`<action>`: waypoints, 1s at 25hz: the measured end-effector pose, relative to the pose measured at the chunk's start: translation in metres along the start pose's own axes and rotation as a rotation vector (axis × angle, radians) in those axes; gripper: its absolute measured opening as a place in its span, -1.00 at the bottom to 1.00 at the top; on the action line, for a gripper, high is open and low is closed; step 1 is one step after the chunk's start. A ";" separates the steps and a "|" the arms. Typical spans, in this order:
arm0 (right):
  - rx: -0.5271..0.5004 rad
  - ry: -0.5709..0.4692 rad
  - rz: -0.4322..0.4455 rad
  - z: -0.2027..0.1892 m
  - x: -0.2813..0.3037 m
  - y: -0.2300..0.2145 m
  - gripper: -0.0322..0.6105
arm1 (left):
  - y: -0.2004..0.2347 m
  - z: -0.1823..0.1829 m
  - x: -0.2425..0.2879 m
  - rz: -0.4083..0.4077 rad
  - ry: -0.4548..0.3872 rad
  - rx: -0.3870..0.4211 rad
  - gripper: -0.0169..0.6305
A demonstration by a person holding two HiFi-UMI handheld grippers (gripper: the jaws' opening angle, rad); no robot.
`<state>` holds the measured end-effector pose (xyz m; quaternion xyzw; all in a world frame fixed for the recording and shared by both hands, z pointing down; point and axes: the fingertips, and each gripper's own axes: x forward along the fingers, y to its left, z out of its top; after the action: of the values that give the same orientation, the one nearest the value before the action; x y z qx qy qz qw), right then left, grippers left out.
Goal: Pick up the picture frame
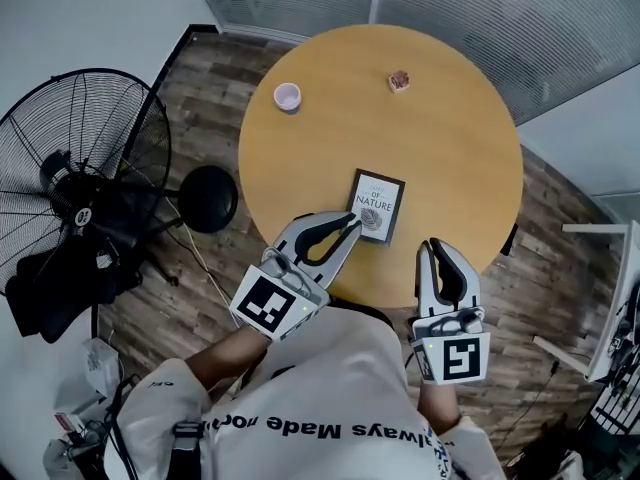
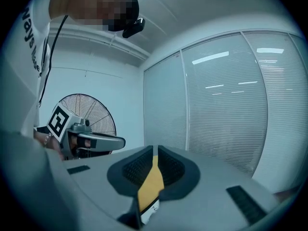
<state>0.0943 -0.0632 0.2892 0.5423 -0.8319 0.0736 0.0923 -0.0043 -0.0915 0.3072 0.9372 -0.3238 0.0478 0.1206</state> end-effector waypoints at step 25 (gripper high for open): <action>0.085 0.233 -0.037 -0.167 0.042 -0.041 -0.74 | 0.043 -0.148 0.049 0.049 0.235 -0.100 -0.76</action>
<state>0.1276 -0.0795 0.4623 0.5487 -0.8015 0.1695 0.1667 0.0063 -0.1154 0.4671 0.9099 -0.3321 0.1439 0.2029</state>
